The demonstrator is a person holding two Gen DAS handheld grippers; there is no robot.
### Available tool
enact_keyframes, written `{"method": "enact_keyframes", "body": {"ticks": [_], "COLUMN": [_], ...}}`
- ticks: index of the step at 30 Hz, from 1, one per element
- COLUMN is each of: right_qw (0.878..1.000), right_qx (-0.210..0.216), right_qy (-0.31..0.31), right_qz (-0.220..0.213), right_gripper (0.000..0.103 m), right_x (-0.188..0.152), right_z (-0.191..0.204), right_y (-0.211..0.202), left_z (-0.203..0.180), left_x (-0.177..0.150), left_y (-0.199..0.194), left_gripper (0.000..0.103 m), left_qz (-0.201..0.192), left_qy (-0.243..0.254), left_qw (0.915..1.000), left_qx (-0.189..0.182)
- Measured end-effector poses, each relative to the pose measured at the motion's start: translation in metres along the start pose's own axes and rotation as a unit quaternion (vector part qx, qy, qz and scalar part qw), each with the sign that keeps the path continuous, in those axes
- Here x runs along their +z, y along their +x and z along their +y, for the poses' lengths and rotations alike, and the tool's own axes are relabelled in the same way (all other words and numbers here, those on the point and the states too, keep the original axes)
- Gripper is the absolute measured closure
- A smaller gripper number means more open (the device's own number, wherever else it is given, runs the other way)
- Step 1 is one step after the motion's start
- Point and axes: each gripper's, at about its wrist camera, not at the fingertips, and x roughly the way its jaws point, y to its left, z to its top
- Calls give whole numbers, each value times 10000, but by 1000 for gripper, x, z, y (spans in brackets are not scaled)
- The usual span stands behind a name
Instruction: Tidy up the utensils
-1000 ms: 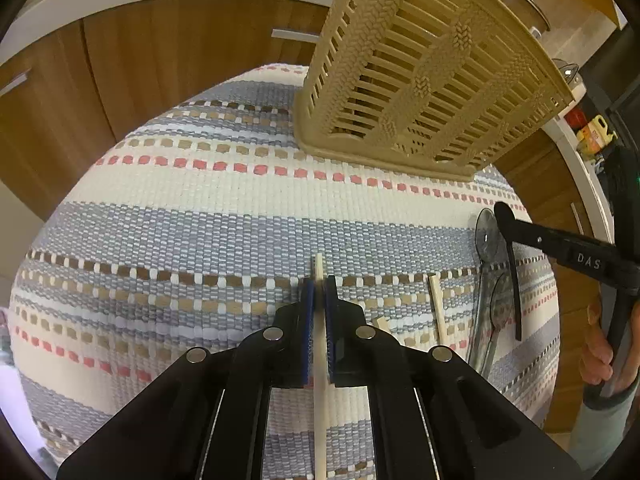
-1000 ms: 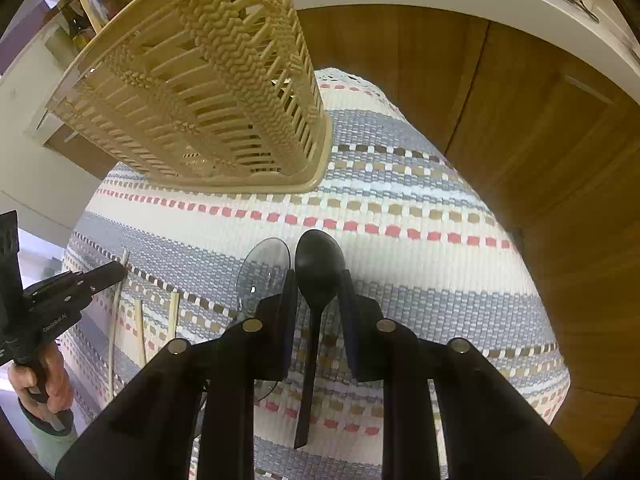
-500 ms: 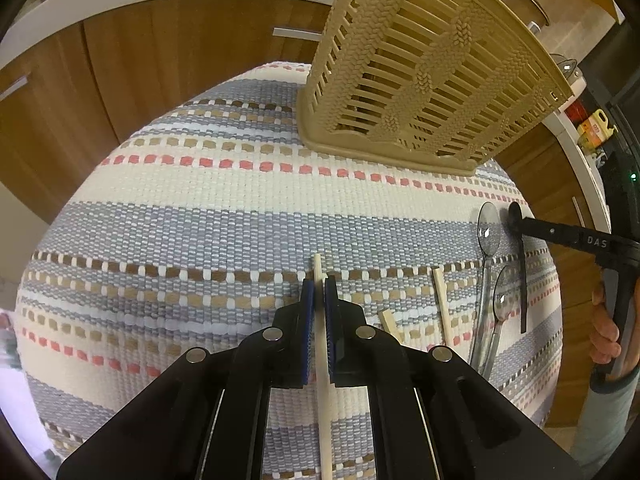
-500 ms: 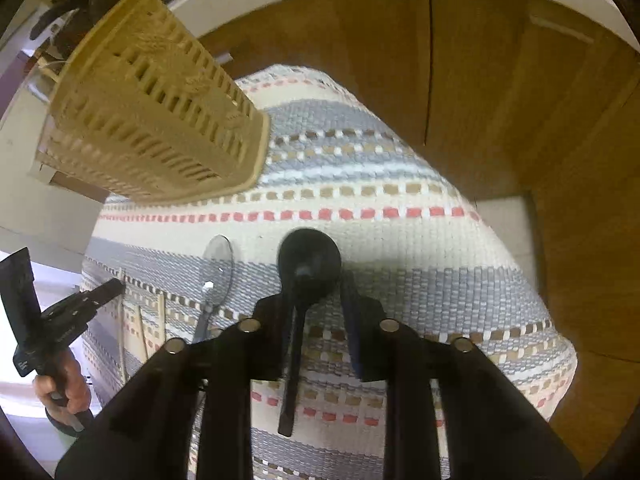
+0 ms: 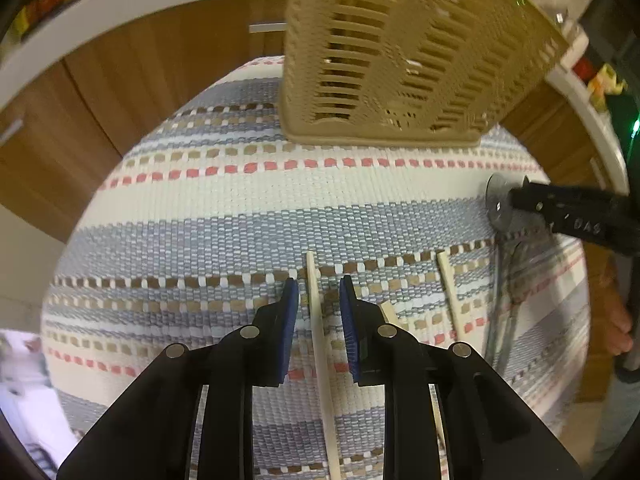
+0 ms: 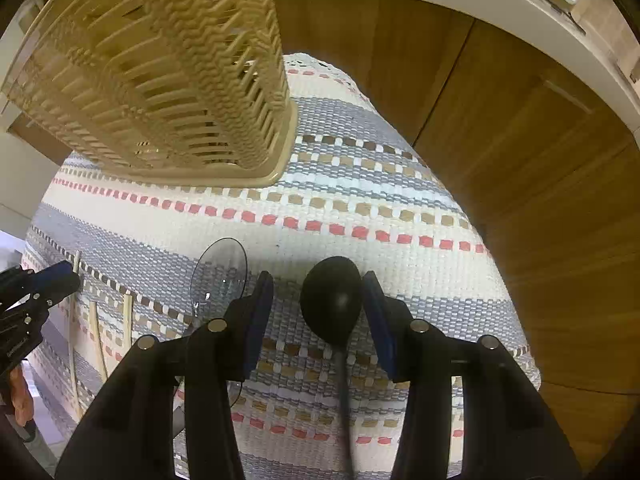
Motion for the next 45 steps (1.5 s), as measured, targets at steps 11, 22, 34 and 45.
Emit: {"method": "enact_keyframes", "body": {"ticks": [11,22,34,45], "right_qw": [9997,9946,9802,9001], "right_qx": [207,-120,905,1898], "right_qy": [-125,-1011,-732,-50], "right_qz": [66,199,-1601,-3922], "right_gripper": [60,68,69,69], "right_x": [1,-10,-18,27], "right_z": [-7,7,11,7], "right_y": [-16,-15,-129,-228], "left_z": [-24,-25,-16,-16], "left_x": [0,-2,5,65], "left_y": [2,1,-108,-209], "left_gripper": [77,92,101,101], "left_qz": [6,-75,-2312,-4735], "left_qy": [366,382,-188,-720], "left_qw": [9984,9974,9723,8748], "left_qx": [424,603,-276,-729]}}
